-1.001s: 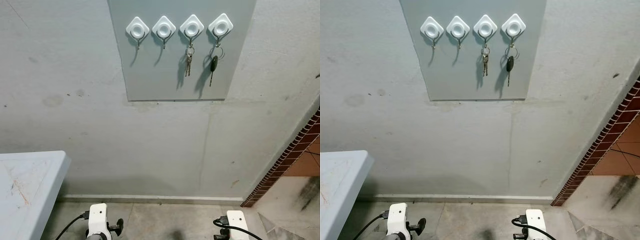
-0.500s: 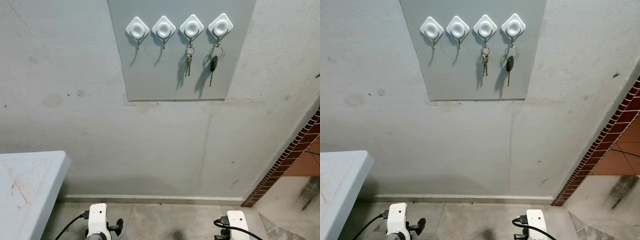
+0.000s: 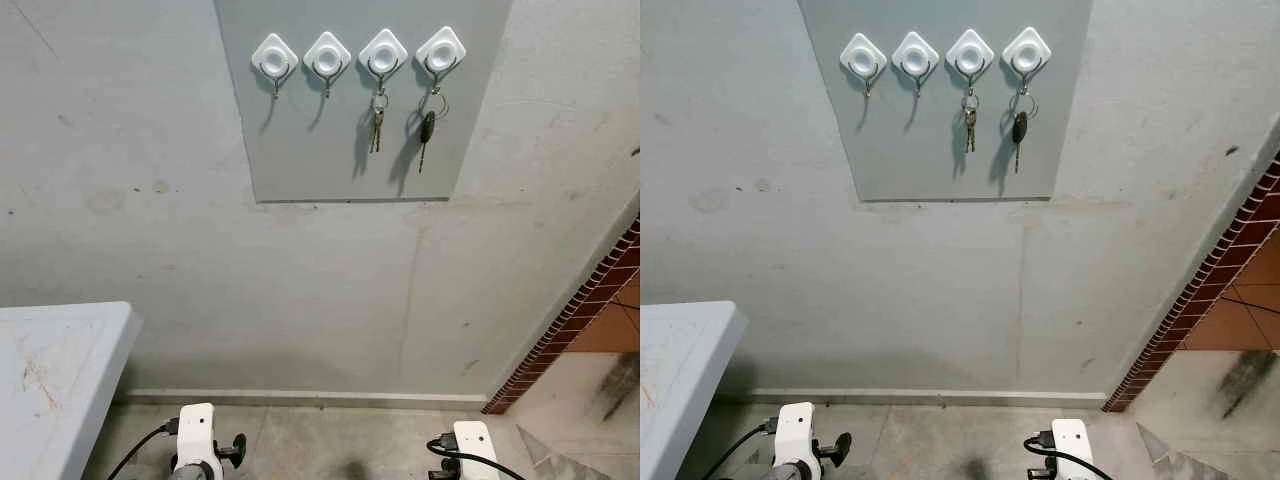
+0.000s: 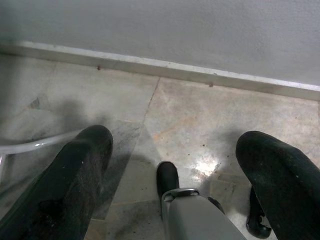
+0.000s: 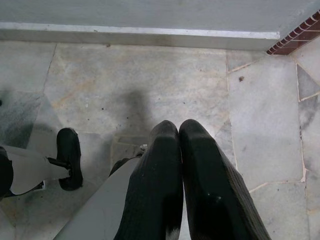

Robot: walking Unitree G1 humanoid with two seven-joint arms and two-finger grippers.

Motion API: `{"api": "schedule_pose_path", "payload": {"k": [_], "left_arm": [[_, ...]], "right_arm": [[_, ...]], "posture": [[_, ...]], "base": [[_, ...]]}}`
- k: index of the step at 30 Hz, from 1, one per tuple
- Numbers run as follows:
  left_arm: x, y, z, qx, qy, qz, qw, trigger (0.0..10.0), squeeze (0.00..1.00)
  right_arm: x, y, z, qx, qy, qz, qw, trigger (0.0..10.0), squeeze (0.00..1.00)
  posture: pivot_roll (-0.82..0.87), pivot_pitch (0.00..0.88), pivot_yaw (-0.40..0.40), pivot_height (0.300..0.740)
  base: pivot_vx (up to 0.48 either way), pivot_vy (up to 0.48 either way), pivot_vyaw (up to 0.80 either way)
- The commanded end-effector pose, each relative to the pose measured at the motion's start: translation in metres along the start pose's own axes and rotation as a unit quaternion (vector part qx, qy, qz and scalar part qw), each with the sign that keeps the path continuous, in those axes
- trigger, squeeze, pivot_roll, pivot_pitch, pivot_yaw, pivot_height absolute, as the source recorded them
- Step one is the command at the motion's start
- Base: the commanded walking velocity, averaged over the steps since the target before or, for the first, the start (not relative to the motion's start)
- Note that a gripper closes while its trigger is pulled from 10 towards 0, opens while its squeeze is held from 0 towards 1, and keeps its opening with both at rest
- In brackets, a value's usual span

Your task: Hang keys on a hook

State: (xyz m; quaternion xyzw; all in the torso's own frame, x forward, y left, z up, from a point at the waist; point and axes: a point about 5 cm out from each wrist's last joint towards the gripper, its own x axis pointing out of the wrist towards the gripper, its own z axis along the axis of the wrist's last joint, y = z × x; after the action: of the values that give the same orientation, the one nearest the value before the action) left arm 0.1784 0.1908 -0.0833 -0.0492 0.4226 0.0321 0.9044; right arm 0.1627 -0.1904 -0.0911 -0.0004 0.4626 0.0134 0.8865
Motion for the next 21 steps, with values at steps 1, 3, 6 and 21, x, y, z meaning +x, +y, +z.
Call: {"api": "schedule_pose_path", "payload": {"k": [1,3,6,21], "left_arm": [[-0.0005,0.0026,-0.0014,0.0,0.005,0.004,1.0,10.0,0.0],[-0.0005,0.0023,-0.0015,-0.001,0.005,0.003,1.0,10.0,0.0],[-0.0004,0.0018,-0.0016,-0.001,0.005,0.003,1.0,10.0,0.0],[0.0,0.0005,-0.0003,0.0,0.003,0.002,1.0,10.0,0.0]], "right_arm": [[0.0007,0.0012,0.0016,0.001,0.0,-0.001,1.0,10.0,0.0],[0.0006,0.001,0.0015,0.0,0.0,-0.002,1.0,10.0,0.0],[0.0006,0.0006,0.0014,0.0,0.0,-0.002,1.0,10.0,0.0],[0.0003,-0.0006,0.0008,0.006,0.001,-0.006,1.0,10.0,0.0]], "posture": [[-0.06,0.0,0.051,0.74],[-0.06,0.0,0.05,0.74],[-0.06,0.0,0.05,0.74],[-0.07,0.0,0.052,0.74]], "base": [[0.0,0.0,0.0],[0.0,0.0,0.0],[0.0,0.0,0.0],[0.0,0.0,0.0]]}}
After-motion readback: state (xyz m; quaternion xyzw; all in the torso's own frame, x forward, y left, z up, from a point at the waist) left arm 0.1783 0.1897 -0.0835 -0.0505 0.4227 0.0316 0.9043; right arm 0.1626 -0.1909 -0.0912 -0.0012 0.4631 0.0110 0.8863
